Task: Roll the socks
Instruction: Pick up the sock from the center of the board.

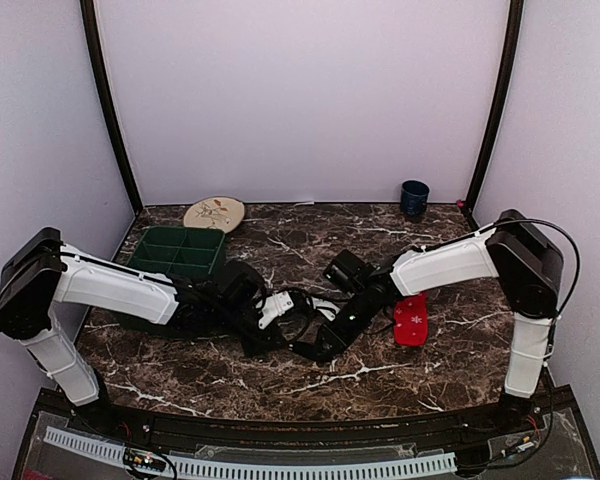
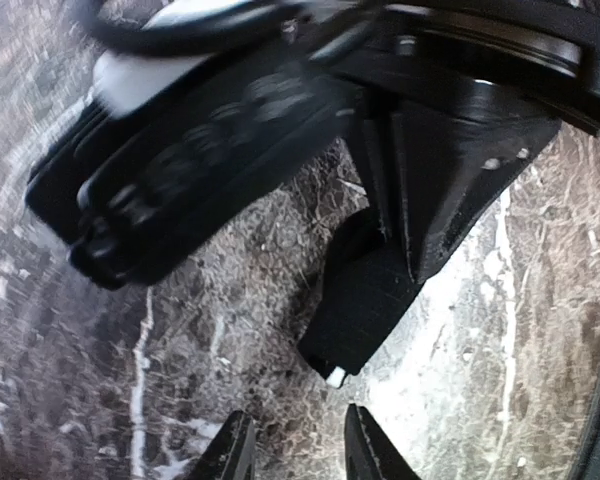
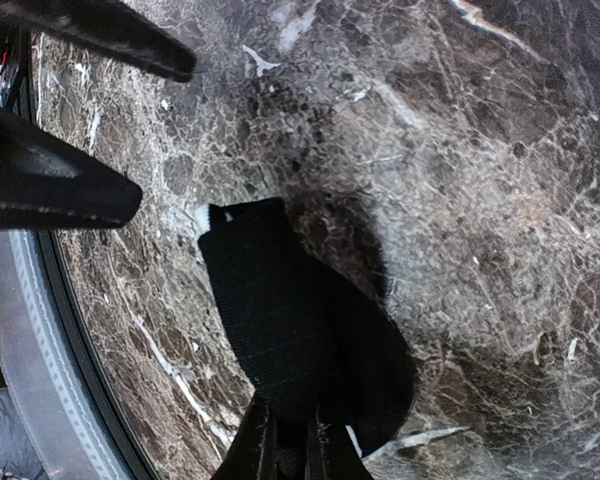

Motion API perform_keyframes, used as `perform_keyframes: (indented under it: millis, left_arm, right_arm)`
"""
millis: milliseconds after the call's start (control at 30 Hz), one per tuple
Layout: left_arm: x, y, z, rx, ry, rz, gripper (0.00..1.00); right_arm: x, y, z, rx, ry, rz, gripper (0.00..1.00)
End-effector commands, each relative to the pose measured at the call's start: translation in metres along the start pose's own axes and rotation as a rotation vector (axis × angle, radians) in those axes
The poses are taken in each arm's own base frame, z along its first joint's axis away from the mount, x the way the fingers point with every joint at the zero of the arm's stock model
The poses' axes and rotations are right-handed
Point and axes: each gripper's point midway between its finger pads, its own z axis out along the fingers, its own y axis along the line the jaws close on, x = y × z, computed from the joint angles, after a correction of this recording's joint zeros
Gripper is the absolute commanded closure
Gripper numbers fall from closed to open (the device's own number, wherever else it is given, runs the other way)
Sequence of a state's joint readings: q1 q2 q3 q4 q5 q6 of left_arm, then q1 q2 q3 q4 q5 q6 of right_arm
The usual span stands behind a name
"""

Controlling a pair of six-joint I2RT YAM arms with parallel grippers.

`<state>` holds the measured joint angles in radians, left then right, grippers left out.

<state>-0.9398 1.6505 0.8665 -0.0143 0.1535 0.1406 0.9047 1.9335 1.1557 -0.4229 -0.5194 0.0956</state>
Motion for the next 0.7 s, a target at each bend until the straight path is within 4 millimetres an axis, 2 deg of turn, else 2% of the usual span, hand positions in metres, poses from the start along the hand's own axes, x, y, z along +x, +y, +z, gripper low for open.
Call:
perform_keyframes:
  millis: [0, 267, 433, 500, 667]
  left_arm:
    - [-0.020, 0.001, -0.011, -0.117, -0.073, 0.149, 0.65]
    - [-0.030, -0.022, -0.006, -0.118, -0.080, 0.287, 0.64]
    - [-0.029, -0.039, 0.002, -0.106, -0.050, 0.395, 0.64]
    - [-0.030, -0.044, 0.004, -0.098, -0.045, 0.430, 0.64]
    - [-0.029, -0.055, 0.011, -0.072, -0.016, 0.514, 0.64]
  right_arm:
    - [0.062, -0.015, 0.016, 0.018, 0.232, 0.139, 0.93]
    - [0.064, -0.015, 0.015, 0.005, 0.246, 0.142, 0.94]
    - [0.068, -0.016, 0.013, -0.002, 0.261, 0.145, 0.94]
    - [0.058, -0.015, 0.011, -0.005, 0.241, 0.129, 0.94]
    - [0.056, -0.015, 0.010, -0.009, 0.246, 0.125, 0.94]
